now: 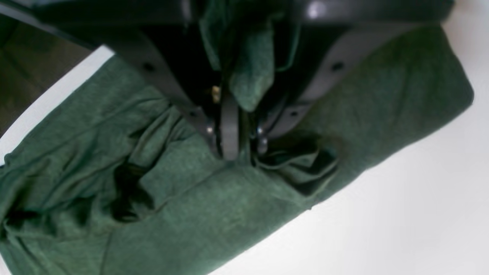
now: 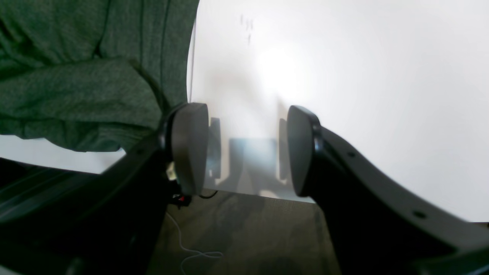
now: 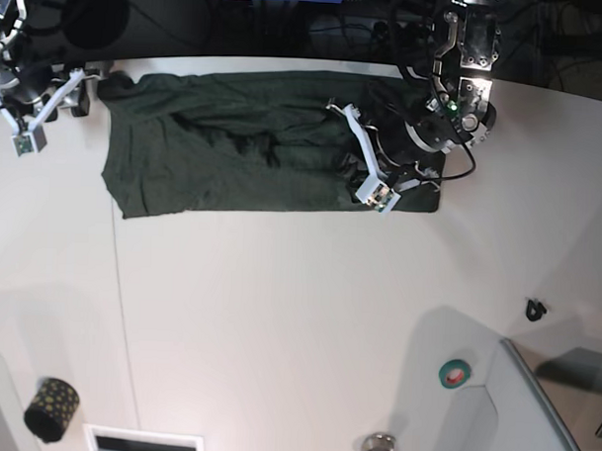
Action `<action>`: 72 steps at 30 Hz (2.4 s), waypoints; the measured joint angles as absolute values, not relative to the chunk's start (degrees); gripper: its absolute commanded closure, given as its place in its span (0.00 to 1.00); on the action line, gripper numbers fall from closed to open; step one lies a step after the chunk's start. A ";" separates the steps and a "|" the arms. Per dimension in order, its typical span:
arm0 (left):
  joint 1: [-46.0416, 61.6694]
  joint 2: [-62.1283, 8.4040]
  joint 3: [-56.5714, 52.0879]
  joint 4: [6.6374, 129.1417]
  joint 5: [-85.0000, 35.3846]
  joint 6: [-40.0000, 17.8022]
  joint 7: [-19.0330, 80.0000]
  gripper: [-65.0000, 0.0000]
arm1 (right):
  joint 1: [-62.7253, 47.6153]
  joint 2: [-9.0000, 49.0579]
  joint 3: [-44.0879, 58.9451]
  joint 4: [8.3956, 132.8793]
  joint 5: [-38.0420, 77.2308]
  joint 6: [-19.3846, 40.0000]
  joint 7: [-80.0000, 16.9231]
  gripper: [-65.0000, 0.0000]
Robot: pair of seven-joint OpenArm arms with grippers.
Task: Layout the t-shirt on the table in an organized manner, then fold the t-shirt properly
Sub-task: 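Fold the held shirt end with the left gripper toward the right gripper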
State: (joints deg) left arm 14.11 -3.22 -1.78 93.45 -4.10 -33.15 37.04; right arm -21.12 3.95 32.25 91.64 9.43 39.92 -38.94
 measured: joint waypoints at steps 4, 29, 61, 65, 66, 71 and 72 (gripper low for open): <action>14.15 -3.22 -1.78 93.45 -4.12 -33.17 37.04 1.00 | -20.80 3.95 32.25 91.64 9.41 39.92 -38.96 0.53; 12.71 -2.04 4.29 90.30 -4.12 -29.32 36.86 1.00 | -20.36 3.95 32.25 91.64 9.41 39.92 -38.96 0.53; 7.94 -2.07 18.48 90.65 -4.27 -29.06 41.01 0.46 | -20.34 3.97 32.25 91.64 9.41 39.92 -38.96 0.53; 8.10 -2.07 18.85 94.76 -4.34 -29.08 41.01 0.46 | -20.34 3.95 32.25 91.64 9.41 39.92 -38.96 0.53; 8.29 -2.02 18.31 96.03 -4.34 -29.10 41.01 0.46 | -20.34 3.97 32.25 91.64 9.41 39.92 -38.96 0.53; 10.46 -2.04 6.46 98.15 -3.81 -27.35 40.99 0.75 | -20.34 4.08 32.25 91.64 9.41 39.92 -38.96 0.53; 10.81 -2.37 4.32 98.02 -3.25 -26.85 41.36 0.91 | -20.34 4.14 32.25 91.64 9.41 39.92 -38.96 0.53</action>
State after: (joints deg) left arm 10.81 -2.37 4.32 98.02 -3.25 -26.85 41.36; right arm -20.34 4.14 32.25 91.64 9.41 39.92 -38.96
